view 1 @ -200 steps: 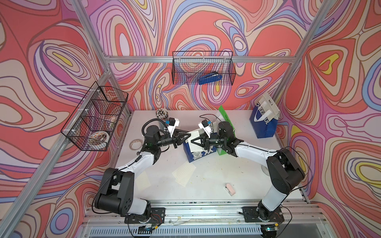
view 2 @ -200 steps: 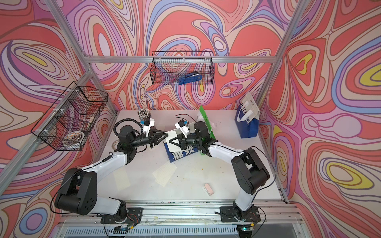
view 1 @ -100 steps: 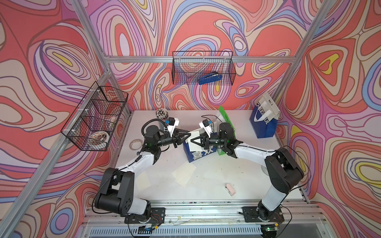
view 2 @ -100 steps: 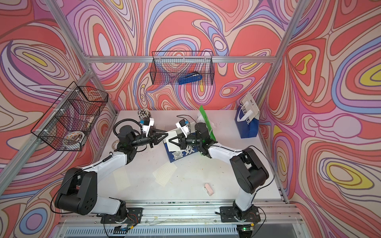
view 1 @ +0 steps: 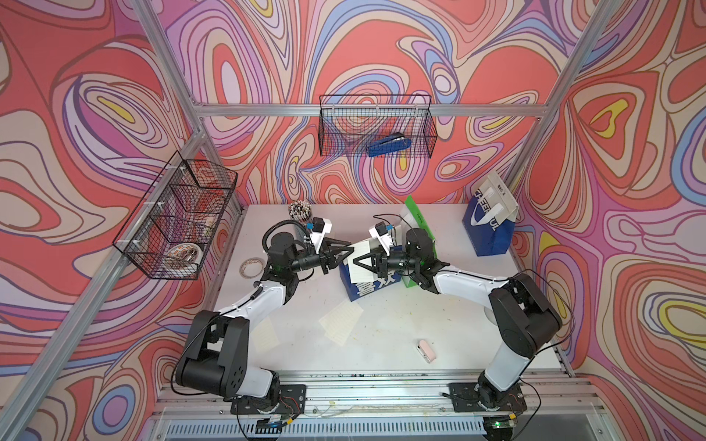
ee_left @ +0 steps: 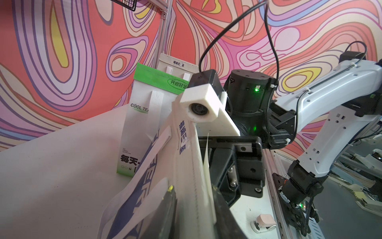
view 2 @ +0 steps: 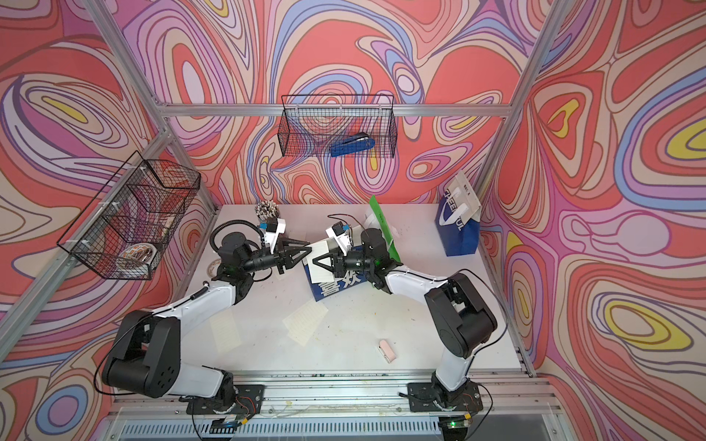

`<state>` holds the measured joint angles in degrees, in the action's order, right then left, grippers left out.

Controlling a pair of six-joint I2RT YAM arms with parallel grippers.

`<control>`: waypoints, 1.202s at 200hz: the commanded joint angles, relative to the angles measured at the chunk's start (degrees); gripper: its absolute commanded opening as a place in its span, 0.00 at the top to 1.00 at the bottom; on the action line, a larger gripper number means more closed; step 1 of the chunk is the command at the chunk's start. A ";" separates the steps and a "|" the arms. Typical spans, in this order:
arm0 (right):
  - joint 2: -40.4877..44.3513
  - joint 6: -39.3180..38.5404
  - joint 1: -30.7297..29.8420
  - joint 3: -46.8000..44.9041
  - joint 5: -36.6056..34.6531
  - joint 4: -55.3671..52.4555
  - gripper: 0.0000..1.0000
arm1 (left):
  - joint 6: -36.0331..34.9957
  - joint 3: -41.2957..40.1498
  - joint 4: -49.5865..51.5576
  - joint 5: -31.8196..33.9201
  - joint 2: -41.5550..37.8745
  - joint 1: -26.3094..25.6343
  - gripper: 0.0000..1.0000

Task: Staple the receipts to the bags
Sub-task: Hold the receipt from the takeout bag.

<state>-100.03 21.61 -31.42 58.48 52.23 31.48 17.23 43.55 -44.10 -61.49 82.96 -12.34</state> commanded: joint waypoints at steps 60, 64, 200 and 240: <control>-0.70 -3.39 -0.80 0.71 -1.42 -4.11 1.00 | 0.26 0.48 -1.87 -0.89 0.45 -0.05 0.66; -0.69 -3.68 -0.88 0.82 -1.43 -4.58 1.00 | 0.17 0.48 -1.80 -0.90 0.36 -0.05 0.66; -0.45 -4.84 -1.19 2.69 -2.57 -6.81 1.00 | -4.84 0.79 4.55 -1.17 -0.83 -0.23 0.91; -0.19 -4.29 -1.19 2.22 -3.70 -6.09 1.00 | -3.99 0.93 3.04 -1.23 -1.18 -0.23 1.00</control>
<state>-100.03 16.34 -32.34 60.12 50.33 25.26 13.54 43.55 -40.56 -61.47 83.09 -12.38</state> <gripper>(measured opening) 0.044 0.064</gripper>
